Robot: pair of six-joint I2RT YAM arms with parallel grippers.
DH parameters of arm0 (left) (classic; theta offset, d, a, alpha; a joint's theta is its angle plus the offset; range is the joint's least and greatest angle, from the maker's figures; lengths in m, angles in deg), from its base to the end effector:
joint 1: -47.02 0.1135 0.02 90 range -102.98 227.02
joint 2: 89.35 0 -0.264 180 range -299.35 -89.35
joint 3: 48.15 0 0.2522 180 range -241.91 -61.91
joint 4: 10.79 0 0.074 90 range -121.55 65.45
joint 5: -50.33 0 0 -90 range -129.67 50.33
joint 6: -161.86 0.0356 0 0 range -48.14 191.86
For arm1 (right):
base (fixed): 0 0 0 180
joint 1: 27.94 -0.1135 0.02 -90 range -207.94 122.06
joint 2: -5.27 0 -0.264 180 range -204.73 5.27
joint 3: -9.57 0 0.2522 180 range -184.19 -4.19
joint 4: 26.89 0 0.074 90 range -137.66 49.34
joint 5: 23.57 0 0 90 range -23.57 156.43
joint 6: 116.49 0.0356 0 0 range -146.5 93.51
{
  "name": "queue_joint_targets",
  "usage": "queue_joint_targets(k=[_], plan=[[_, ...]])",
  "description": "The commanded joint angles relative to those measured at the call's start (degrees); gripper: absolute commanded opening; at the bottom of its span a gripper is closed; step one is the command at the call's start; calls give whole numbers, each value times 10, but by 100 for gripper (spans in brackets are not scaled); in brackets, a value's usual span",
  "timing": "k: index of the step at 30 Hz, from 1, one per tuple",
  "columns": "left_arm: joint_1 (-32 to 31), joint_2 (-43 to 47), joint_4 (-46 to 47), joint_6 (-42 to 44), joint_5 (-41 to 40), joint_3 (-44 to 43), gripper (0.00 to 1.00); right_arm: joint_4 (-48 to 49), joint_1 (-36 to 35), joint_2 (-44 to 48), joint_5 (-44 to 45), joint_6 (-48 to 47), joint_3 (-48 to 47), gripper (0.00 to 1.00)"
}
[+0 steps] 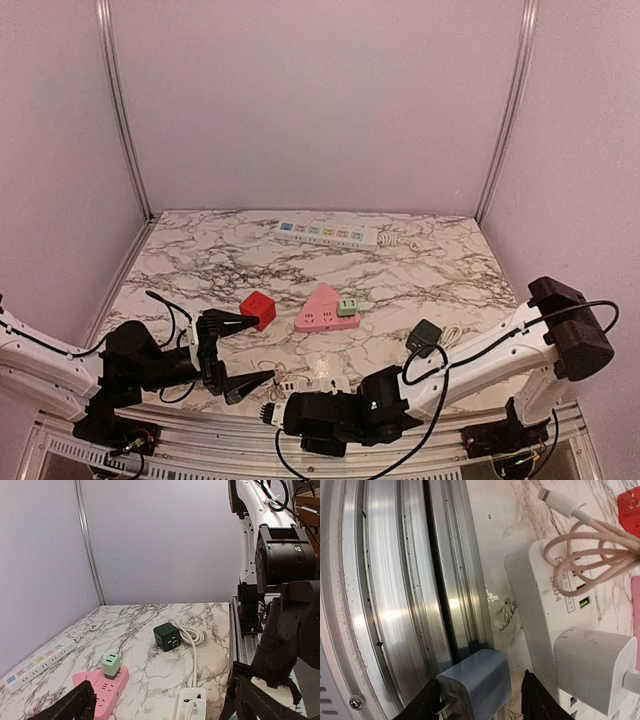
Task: Insert the plug
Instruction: Pick up the plug from the corner of the board, then pass from the right arm to the left
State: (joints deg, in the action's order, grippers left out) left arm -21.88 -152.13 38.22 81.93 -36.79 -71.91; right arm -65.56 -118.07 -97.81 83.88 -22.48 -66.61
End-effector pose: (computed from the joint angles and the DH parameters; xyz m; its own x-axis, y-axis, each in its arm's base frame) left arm 0.0714 -0.1901 0.2085 0.2275 -0.1046 -0.9681 0.9240 0.3368 0.1808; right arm 0.0099 0.3493 0.1583 -0.0647 -0.8997 -0.4317 -0.9521 0.1852 -0.2434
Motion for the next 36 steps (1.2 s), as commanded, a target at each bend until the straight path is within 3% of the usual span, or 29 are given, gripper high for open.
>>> queue_joint_targets(k=[1,5,10,17,20,28,31,36], plan=[[6,2,24,-9,-5,2,99,-14,-19,-37,36,-15,-26,49],[9,-8,24,-11,-5,0,99,-25,-22,-45,30,-10,-30,42],[9,-22,24,-14,1,-5,99,-64,-22,-37,72,12,-41,13],[10,-31,27,-15,14,-8,99,-23,-22,81,71,21,-13,5],[11,-24,35,-18,34,-4,99,38,-23,182,64,23,28,3],[11,-49,56,-41,185,-17,99,364,-2,441,22,19,215,0],[11,-77,57,-58,251,-33,99,448,12,467,-8,15,252,0],[11,-117,69,-95,321,-60,99,504,16,395,-48,-21,243,0]])
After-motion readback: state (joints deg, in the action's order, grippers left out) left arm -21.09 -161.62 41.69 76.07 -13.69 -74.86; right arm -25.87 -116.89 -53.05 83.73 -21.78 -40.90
